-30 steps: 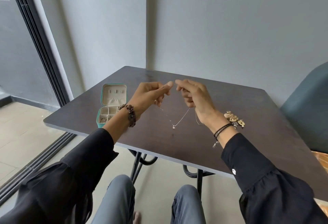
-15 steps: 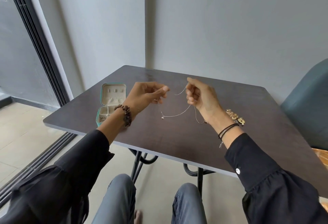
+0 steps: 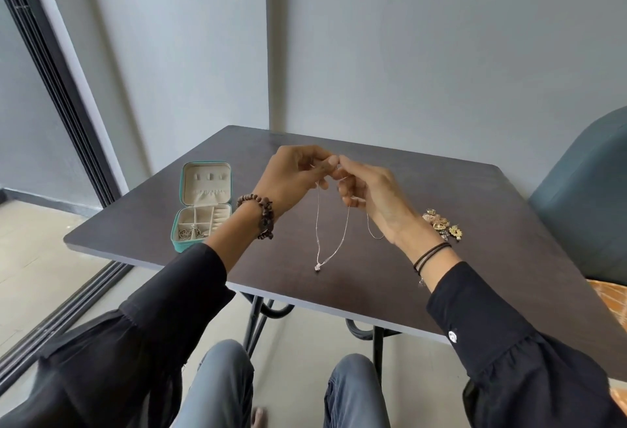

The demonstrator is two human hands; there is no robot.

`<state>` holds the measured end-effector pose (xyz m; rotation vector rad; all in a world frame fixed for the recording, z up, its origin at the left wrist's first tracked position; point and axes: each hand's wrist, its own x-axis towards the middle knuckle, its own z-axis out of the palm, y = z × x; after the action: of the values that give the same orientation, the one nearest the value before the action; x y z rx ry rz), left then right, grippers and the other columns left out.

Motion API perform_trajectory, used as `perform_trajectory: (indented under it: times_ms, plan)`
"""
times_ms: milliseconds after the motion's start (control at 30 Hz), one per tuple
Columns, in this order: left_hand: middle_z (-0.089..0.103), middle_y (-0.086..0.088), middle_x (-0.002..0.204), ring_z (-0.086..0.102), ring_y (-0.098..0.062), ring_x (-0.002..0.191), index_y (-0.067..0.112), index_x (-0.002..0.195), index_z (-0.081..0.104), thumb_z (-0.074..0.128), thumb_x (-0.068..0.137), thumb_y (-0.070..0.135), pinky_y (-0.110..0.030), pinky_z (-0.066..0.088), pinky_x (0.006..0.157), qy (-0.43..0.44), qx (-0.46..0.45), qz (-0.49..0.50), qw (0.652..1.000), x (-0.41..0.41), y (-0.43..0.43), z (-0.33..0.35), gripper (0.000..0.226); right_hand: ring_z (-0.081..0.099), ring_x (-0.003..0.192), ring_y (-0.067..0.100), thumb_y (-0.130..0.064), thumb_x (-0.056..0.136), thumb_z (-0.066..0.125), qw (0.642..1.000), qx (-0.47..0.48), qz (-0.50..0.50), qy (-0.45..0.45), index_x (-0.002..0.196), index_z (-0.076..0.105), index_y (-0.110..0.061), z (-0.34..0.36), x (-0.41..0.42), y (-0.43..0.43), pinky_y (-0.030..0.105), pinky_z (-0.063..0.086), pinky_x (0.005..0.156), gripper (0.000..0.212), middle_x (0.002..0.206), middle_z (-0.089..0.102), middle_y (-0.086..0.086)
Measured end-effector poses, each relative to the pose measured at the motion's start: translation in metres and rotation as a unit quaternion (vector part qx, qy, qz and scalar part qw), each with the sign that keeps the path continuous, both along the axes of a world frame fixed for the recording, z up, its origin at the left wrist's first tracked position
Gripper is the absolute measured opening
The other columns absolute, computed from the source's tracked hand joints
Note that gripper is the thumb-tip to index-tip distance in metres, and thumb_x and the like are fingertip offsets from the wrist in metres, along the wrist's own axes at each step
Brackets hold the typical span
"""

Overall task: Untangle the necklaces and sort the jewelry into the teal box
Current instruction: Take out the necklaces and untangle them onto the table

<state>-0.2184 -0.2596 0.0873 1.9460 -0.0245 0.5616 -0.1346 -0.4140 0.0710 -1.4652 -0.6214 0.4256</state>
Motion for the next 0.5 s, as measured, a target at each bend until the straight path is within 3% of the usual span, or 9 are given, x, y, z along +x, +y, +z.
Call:
perform_trajectory:
  times_ms: [200, 433, 500]
  plan:
    - [0.075, 0.005, 0.083, 0.070, -0.012, 0.074, 0.015, 0.098, 0.074, 0.069, 0.092, 0.028, -0.023, 0.053, 0.073, 0.007, -0.016, 0.011, 1.000, 0.035, 0.007, -0.012, 0.015, 0.056, 0.062, 0.011, -0.024, 0.097, 0.068, 0.998, -0.002, -0.067, -0.020, 0.093, 0.071, -0.008, -0.012, 0.027, 0.008, 0.023, 0.046, 0.064, 0.017, 0.068, 0.060, -0.003]
    - [0.076, 0.000, 0.098, 0.072, -0.009, 0.088, 0.011, 0.108, 0.072, 0.070, 0.088, 0.007, -0.021, 0.055, 0.084, 0.061, 0.001, 0.052, 0.997, 0.105, 0.024, -0.053, 0.020, 0.068, 0.060, 0.012, -0.019, 0.100, 0.064, 0.982, -0.086, -0.154, -0.068, 0.088, 0.066, -0.010, -0.036, 0.085, 0.035, 0.018, 0.052, 0.060, 0.016, 0.076, 0.070, 0.003]
    - [0.075, -0.002, 0.103, 0.071, -0.010, 0.094, 0.008, 0.112, 0.070, 0.068, 0.088, 0.004, -0.024, 0.055, 0.091, 0.087, 0.015, 0.057, 0.994, 0.121, 0.029, -0.068, 0.024, 0.068, 0.061, 0.016, -0.016, 0.099, 0.065, 0.971, -0.130, -0.182, -0.082, 0.083, 0.063, -0.013, -0.054, 0.107, 0.048, 0.025, 0.055, 0.063, 0.017, 0.072, 0.070, 0.003]
